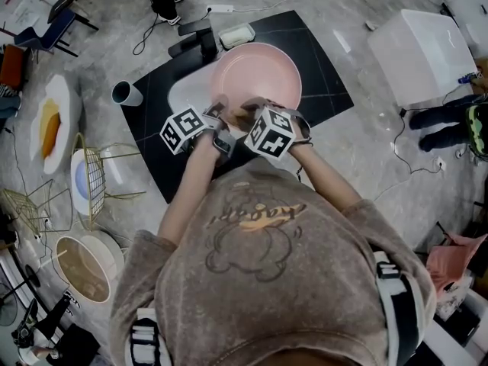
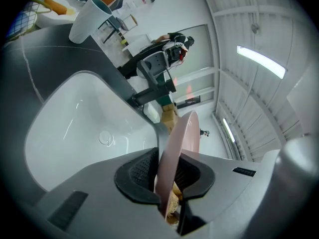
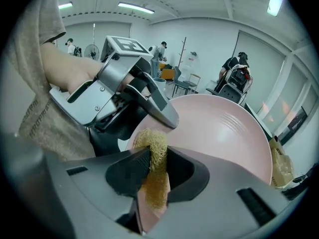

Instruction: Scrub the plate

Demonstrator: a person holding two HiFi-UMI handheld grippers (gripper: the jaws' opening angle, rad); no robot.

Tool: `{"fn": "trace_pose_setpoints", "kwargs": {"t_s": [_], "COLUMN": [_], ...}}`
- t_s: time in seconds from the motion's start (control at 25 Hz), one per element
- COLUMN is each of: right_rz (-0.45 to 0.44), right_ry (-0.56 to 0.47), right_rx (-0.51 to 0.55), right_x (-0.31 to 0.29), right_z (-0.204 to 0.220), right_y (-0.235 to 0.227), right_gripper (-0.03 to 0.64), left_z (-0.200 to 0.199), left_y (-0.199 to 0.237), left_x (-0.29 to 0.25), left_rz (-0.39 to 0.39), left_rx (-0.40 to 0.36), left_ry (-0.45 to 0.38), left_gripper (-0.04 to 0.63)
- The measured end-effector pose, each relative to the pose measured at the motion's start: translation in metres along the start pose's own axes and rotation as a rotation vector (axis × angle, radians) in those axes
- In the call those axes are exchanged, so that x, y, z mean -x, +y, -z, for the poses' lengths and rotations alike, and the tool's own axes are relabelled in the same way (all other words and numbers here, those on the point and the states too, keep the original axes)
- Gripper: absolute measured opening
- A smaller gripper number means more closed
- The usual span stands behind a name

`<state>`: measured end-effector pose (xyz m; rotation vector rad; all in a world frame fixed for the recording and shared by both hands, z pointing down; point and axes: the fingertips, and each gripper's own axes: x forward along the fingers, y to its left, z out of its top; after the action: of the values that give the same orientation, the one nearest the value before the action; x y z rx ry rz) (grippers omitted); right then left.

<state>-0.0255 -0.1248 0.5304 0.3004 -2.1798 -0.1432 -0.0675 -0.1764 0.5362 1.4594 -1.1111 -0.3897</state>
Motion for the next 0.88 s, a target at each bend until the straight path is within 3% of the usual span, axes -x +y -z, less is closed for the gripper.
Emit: {"fn": "trace_pose_setpoints", "kwargs": {"t_s": [0.4, 0.88], "right_rz": [0.062, 0.154], "right_ry": [-0.062, -0.179], "right_rx": [-0.06, -0.277], "right_x": [0.004, 0.032], "right_z": [-0.007, 0.001], "right_y": [-0.012, -0.046], "right_gripper": [0.085, 0.086], "left_z": [0.005, -0.004], "left_y": [0.003, 0.017], "left_x": [0.0, 0.01], "left_rz": [-0.019, -0.048], "left_rx": [0.004, 0.003], "left_ry": [-0.001, -0.032], "left_gripper": [0.057, 0.054]}}
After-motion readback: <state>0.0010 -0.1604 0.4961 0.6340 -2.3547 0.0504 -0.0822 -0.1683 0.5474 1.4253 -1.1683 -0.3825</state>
